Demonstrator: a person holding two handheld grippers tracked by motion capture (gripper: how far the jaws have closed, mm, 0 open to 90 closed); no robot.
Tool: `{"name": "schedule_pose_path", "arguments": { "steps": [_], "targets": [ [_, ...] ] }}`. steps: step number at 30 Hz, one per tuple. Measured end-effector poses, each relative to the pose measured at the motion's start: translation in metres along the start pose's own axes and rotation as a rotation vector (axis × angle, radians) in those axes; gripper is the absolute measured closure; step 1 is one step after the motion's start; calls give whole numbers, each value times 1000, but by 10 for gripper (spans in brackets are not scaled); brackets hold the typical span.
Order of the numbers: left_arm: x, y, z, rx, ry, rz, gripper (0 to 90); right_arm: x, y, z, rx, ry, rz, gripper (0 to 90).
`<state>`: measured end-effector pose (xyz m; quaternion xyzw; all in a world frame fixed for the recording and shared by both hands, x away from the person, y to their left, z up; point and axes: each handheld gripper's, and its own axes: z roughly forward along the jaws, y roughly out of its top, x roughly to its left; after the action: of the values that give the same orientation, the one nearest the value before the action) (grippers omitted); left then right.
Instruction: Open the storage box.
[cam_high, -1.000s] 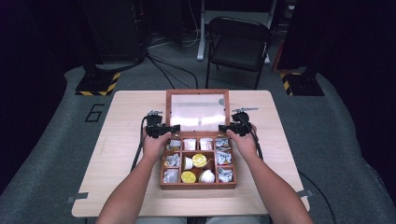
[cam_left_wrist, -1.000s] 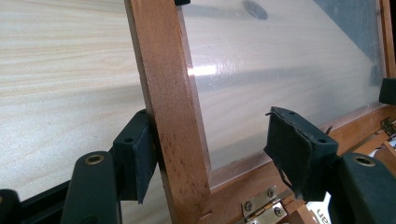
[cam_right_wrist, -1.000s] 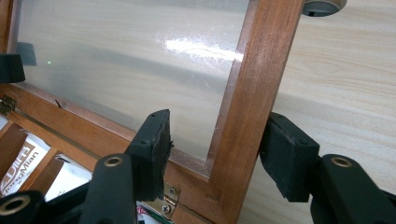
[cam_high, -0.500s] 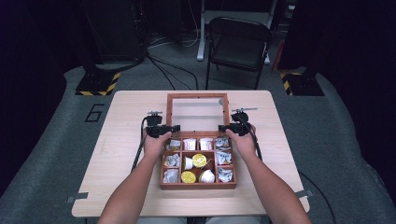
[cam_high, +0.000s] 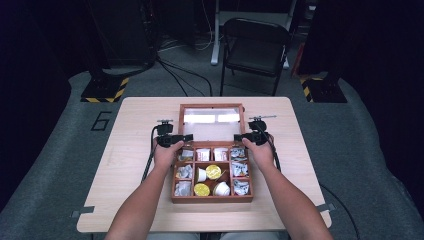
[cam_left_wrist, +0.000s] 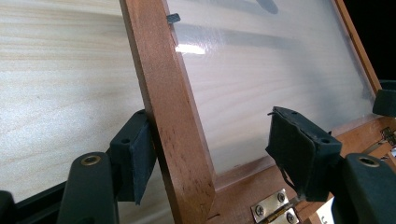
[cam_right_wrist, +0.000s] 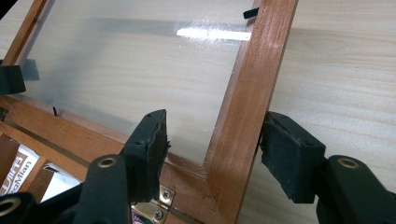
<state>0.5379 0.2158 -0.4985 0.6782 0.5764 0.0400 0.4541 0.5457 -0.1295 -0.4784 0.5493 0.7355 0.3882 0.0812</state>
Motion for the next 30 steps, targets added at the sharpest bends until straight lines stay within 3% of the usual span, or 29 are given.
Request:
{"name": "schedule_pose_path", "arguments": {
  "steps": [8,10,17,25,30],
  "targets": [
    [3,-1,3,8,-10,-36,334,-5,-1,3,11,26,46,409],
    [4,0,3,13,-9,-26,331,-5,-1,3,17,30,61,409],
    [7,-1,5,30,-20,-66,328,-9,-2,5,44,58,115,409],
    [7,-1,6,34,-18,-77,327,-11,-2,6,49,65,125,409],
    [7,-2,6,39,-15,-87,321,-12,-2,7,59,71,158,409]
  ]
}}
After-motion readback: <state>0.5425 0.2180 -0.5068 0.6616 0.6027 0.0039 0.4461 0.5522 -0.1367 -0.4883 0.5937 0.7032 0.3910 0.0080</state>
